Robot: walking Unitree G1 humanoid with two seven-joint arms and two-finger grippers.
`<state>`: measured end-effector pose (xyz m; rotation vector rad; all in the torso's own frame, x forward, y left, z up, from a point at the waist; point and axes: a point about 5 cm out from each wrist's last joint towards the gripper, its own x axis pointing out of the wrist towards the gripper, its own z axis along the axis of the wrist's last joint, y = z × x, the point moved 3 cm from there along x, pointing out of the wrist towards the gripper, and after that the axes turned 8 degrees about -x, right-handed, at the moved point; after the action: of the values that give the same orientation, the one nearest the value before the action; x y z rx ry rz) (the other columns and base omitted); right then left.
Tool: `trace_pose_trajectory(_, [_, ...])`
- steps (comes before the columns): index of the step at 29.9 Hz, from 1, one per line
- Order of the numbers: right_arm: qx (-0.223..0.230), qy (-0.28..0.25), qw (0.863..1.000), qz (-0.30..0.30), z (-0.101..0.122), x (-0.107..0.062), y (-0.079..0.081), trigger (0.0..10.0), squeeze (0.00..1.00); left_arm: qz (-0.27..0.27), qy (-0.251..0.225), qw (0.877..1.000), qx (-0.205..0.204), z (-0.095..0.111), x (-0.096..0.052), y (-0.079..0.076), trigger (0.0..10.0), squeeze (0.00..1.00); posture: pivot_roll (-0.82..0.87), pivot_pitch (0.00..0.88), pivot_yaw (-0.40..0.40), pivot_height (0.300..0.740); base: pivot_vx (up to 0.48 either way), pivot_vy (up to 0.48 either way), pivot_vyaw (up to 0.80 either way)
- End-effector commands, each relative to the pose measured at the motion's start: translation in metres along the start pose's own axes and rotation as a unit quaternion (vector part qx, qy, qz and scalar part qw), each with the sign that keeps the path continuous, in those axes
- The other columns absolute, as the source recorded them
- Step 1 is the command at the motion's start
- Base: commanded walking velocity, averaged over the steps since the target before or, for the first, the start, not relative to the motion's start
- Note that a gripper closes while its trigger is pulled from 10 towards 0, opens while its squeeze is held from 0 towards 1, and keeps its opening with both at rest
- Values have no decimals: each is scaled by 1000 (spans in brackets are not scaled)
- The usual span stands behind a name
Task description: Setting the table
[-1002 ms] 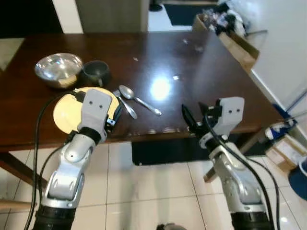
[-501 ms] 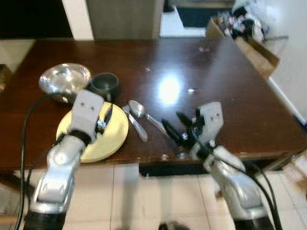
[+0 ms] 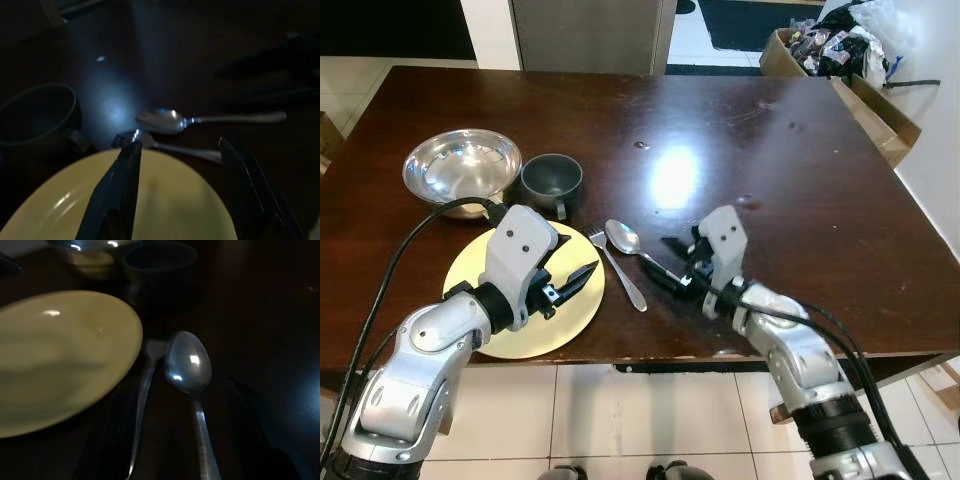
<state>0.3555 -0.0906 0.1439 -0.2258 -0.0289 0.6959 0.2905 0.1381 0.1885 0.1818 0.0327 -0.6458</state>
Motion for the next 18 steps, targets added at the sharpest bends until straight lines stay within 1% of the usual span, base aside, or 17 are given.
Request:
trace_pose_trajectory(1, [-7,10,999,-31,-7,-2,-13,10000,0,-1,9,1000,7,-1,-5,1,10000,0,5,73,24,740,0,0,0])
trace_pose_trajectory(3, [-2,2,999,-40,-5,0,-22,10000,0,12,16,1000,15,-1,-11,10,10000,0,18,82,28,740,0,0,0])
trace_pose_trajectory(4, [-2,2,999,-40,-5,0,-22,10000,0,12,16,1000,15,-1,-11,10,10000,0,18,82,28,740,0,0,0])
trace_pose_trajectory(6, [1,-10,1000,-28,0,4,-25,10000,0,20,26,999,20,0,-18,17,10000,0,39,94,31,740,0,0,0])
trace_pose_trajectory(8, [-7,-6,1000,-20,-1,8,-26,10000,0,24,32,999,22,2,-23,21,10000,0,52,103,32,740,0,0,0])
trace_pose_trajectory(9, [-9,-2,1000,-20,-3,10,-28,10000,463,27,35,999,23,2,-25,22,10000,0,56,107,32,740,0,0,0])
trace_pose_trajectory(10, [-11,1,1000,-20,-4,11,-29,10000,1000,30,37,999,23,3,-27,23,10000,0,60,110,33,740,0,0,0])
trace_pose_trajectory(16, [-22,19,999,-21,-11,14,-35,10000,1000,37,47,998,24,1,-34,26,10000,0,76,128,37,740,0,0,0])
trace_pose_trajectory(17, [-14,21,1000,-15,-13,15,-35,10000,0,38,49,998,24,0,-36,27,10000,0,83,133,40,740,0,0,0])
trace_pose_trajectory(18, [-14,21,1000,-15,-13,15,-35,10000,0,38,49,998,24,0,-36,27,10000,0,83,133,40,740,0,0,0])
